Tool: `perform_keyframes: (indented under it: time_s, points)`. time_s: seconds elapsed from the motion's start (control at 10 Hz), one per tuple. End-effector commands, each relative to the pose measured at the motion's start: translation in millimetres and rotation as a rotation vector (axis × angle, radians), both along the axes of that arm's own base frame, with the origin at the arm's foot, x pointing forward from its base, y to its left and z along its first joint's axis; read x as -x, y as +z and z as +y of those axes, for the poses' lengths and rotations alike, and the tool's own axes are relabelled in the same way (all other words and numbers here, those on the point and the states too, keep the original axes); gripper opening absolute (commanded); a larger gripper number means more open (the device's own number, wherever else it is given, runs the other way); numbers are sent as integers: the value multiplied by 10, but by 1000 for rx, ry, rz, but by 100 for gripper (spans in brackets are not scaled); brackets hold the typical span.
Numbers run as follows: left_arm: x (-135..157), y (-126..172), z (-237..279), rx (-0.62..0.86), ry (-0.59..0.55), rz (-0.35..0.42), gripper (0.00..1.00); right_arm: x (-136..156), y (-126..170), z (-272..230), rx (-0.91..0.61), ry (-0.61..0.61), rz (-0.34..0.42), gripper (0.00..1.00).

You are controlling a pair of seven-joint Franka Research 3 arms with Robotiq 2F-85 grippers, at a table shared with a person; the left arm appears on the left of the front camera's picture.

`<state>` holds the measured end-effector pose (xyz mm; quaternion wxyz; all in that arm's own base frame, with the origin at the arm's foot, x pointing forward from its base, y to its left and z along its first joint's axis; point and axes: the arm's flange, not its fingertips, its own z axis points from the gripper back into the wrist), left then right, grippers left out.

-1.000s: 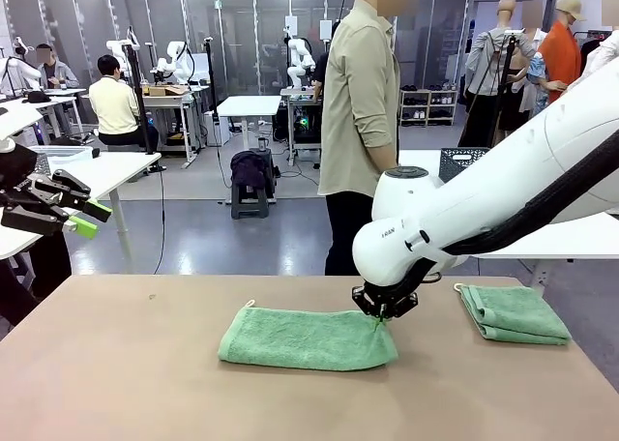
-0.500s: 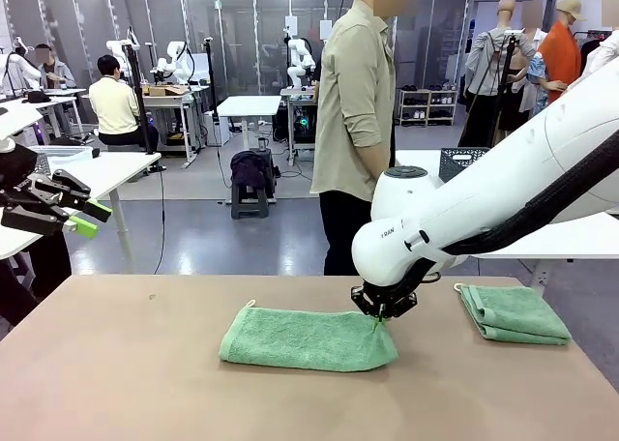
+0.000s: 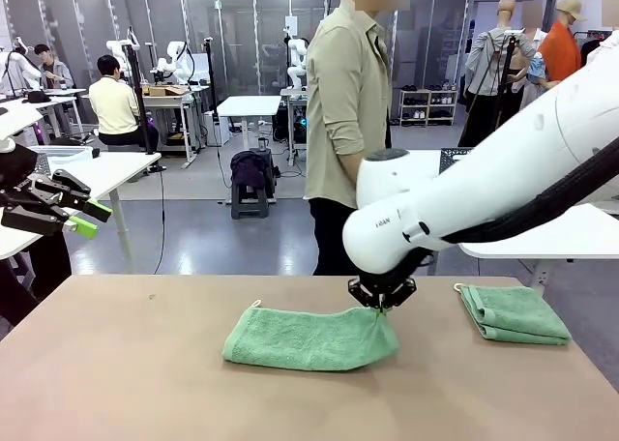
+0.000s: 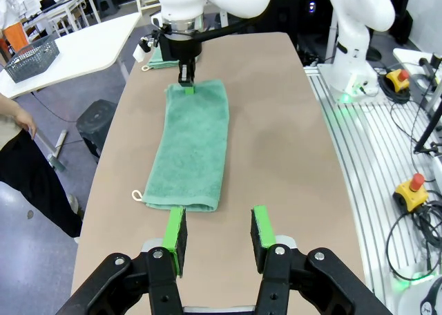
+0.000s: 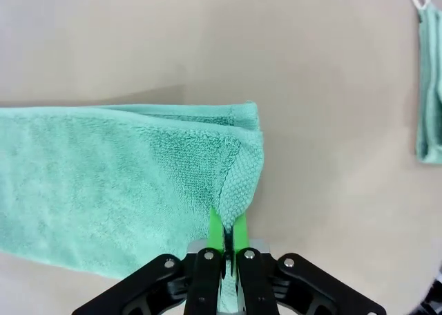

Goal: Fold the towels and place them in the basket.
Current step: When a person lays out a Towel with hook on the table, fold it in half twice.

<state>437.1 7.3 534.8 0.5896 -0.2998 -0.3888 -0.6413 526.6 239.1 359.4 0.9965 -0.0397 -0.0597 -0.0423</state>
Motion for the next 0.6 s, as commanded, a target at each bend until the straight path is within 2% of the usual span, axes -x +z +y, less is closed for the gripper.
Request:
perform_keyframes:
  time_s: [0.0, 0.2, 0.5]
  points:
    - [1, 13, -9, 11, 1, -10, 50, -109, 172, 408, 103, -53, 61, 6]
    - [1, 13, -9, 11, 1, -10, 50, -195, 282, 749, 151, -78, 87, 6]
    - [1, 13, -9, 11, 1, -10, 50, -515, 270, 1302, 199, -94, 103, 6]
